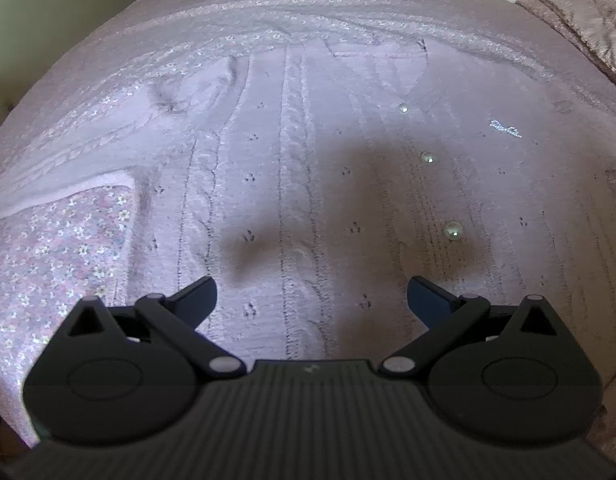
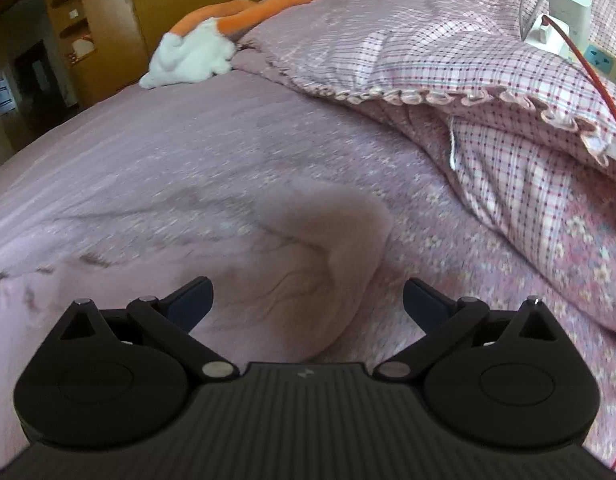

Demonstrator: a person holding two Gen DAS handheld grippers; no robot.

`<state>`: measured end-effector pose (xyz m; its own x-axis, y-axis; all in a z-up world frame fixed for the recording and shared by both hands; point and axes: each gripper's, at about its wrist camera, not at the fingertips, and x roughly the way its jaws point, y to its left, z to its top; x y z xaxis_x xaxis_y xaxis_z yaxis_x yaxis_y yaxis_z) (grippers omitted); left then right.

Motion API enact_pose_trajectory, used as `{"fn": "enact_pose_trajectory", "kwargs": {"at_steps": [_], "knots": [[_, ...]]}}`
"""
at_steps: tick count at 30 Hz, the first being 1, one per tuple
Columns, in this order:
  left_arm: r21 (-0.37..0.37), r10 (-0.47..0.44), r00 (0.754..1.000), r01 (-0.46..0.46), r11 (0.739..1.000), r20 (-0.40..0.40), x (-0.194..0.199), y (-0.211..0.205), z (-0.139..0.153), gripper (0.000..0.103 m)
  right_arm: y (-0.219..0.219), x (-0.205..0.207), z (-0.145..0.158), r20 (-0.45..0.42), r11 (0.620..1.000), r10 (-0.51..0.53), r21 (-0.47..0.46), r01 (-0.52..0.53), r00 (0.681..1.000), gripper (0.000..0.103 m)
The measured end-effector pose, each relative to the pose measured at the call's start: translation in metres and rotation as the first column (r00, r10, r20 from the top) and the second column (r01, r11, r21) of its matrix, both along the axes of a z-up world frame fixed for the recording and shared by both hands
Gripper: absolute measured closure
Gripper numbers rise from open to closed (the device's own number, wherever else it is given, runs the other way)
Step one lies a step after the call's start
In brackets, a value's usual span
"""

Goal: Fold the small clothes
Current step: 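Grasp the cardigan sleeve with the right gripper and lift it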

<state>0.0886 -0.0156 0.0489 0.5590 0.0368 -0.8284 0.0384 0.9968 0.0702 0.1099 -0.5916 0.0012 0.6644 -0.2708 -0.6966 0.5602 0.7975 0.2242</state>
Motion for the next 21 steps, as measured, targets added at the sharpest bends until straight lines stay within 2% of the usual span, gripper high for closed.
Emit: {"fn": "enact_pose_trajectory", "kwargs": {"at_steps": [2,5,6,7,9,10,15,21], "knots": [[0.008,0.002,1.000,-0.002,1.000,-0.001,0.000,0.001,0.000,0.000,-0.006,0.004,-0.005,0.005,1.000,-0.018,0.009,0.018,1.000,0.001],[0.009,0.005,1.000,-0.005,1.000,0.006,0.000,0.004,0.002,0.000,-0.017,0.008,-0.012,0.010,0.998,-0.046,0.050,0.046,0.999,0.018],[0.009,0.006,1.000,-0.006,1.000,0.007,0.000,0.005,0.002,0.000,-0.019,0.010,-0.013,-0.005,0.997,-0.054,0.048,0.054,0.999,0.033],[0.010,0.007,1.000,-0.007,1.000,0.007,-0.001,0.005,0.002,0.000,-0.018,0.011,-0.014,-0.021,0.998,-0.060,0.030,0.061,0.998,0.054],[0.021,0.016,1.000,-0.016,1.000,0.002,-0.001,0.006,0.002,0.000,-0.017,0.014,-0.012,-0.051,0.998,-0.056,-0.022,0.055,0.997,0.083],[0.025,0.022,1.000,-0.022,0.999,0.000,-0.001,0.007,0.003,0.000,-0.015,0.013,-0.008,-0.042,0.999,-0.048,-0.028,0.046,0.998,0.090],[0.018,0.033,0.999,-0.033,0.999,0.022,-0.001,0.014,0.010,0.000,0.009,0.003,0.029,0.072,0.998,0.026,-0.053,-0.022,0.997,0.092],[0.000,0.059,0.997,-0.059,0.998,0.043,0.000,0.026,0.016,0.000,0.060,0.009,0.087,0.211,0.992,0.123,-0.038,-0.117,0.970,0.092]]}}
